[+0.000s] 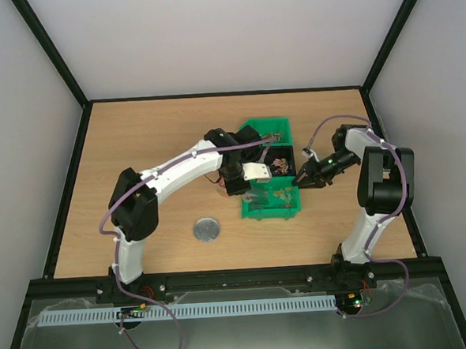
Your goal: Pack the candies
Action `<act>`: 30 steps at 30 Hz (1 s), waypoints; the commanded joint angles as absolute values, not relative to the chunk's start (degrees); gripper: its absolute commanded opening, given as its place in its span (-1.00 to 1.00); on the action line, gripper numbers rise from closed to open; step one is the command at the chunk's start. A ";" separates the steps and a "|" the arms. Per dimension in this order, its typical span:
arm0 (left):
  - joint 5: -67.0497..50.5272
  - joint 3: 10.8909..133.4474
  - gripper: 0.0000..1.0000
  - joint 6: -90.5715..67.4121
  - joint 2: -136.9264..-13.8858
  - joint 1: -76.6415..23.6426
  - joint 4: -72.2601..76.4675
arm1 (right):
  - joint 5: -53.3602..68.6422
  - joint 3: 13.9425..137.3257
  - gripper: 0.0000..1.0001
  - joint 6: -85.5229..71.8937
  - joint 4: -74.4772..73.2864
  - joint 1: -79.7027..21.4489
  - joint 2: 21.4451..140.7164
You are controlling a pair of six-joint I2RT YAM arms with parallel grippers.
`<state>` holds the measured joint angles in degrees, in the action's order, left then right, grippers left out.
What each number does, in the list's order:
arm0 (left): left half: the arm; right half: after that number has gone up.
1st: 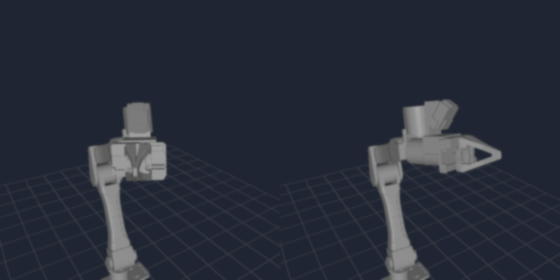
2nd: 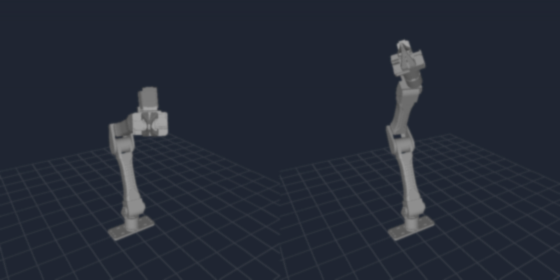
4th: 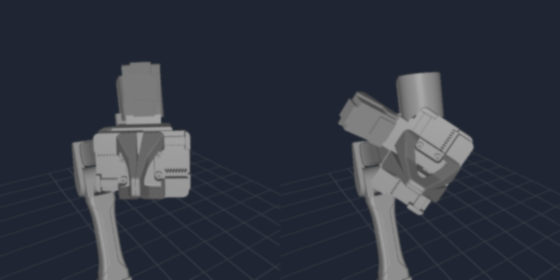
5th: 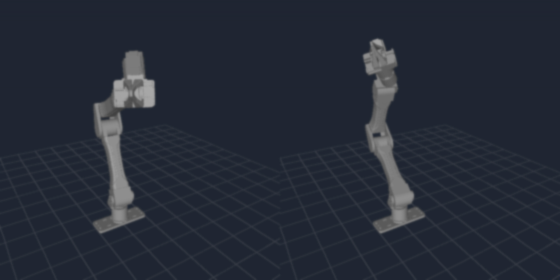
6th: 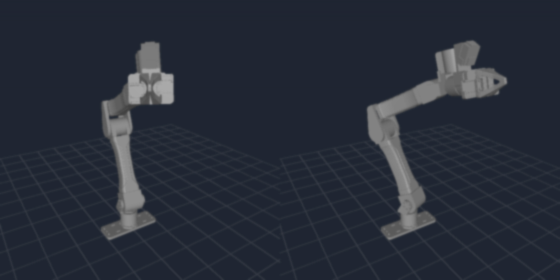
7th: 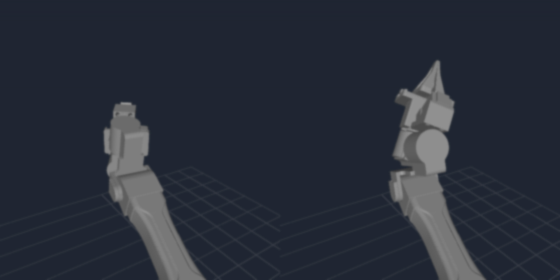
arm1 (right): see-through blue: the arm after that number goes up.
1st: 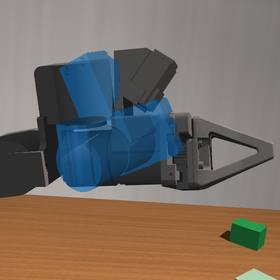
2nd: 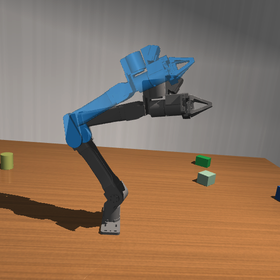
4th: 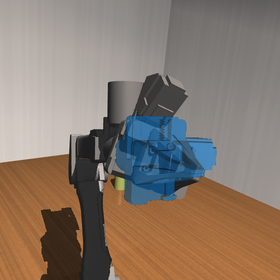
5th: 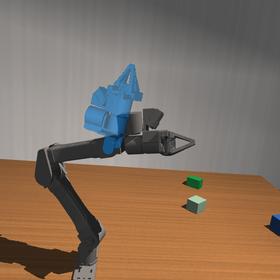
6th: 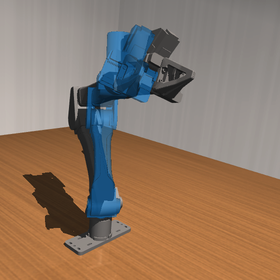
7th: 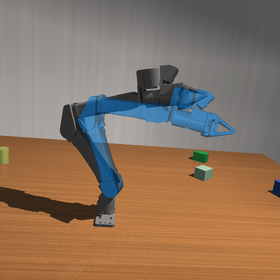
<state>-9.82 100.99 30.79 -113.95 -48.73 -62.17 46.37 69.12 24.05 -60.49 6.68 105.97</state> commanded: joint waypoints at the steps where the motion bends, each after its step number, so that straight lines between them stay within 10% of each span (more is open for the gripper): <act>1: -8.52 101.61 -0.95 28.80 -116.23 -50.01 -62.34 | 48.06 68.11 -0.37 23.75 -62.38 6.22 106.96; 30: -24.43 82.36 -0.96 24.21 -107.35 -45.88 -29.93 | 46.73 70.83 -0.40 23.56 -63.97 6.69 107.32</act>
<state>-21.12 84.12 24.34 -111.28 -48.10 -33.54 46.15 68.84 23.55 -60.12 6.07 106.56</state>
